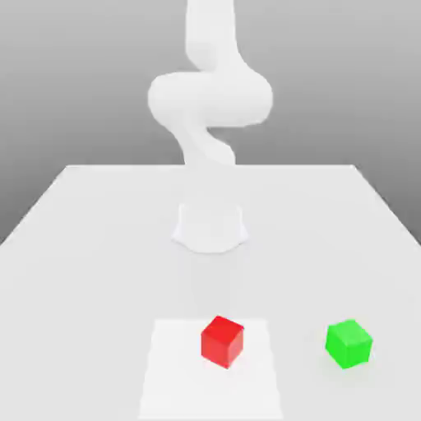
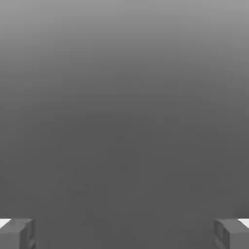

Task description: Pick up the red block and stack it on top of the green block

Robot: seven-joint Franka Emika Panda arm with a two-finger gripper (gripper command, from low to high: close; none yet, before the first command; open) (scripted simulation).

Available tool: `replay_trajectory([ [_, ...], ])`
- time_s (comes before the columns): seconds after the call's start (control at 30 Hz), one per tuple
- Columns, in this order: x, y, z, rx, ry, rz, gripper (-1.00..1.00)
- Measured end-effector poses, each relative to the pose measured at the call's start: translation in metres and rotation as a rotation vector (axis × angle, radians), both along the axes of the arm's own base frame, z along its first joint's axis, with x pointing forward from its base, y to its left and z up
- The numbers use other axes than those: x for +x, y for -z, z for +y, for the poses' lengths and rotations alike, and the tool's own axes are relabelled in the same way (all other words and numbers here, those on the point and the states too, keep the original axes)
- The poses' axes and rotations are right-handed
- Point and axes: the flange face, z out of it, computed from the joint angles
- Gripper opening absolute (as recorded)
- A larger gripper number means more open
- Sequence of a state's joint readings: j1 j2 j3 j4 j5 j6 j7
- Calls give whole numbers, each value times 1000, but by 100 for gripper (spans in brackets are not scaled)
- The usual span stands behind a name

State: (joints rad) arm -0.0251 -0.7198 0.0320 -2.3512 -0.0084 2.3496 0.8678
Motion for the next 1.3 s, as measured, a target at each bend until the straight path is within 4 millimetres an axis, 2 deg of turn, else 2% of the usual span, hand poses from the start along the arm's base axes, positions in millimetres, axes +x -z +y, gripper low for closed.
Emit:
replay_trajectory([
  [0.13,44,99,6,36,98,150,0],
  [0.2,57,149,7,54,146,222,0],
  [0.3,65,224,7,85,220,330,0],
  [0.4,60,298,6,118,297,439,0],
  [0.53,35,387,8,164,396,579,0],
  [0.6,16,426,11,188,443,649,0],
  [0.67,7,454,13,201,470,684,0],
  [0.83,4,504,13,207,481,695,0],
  [0.87,3,513,13,206,481,696,-100],
  [1.1,2,514,13,206,480,694,-100],
  [1.3,3,463,14,204,480,694,-100],
])
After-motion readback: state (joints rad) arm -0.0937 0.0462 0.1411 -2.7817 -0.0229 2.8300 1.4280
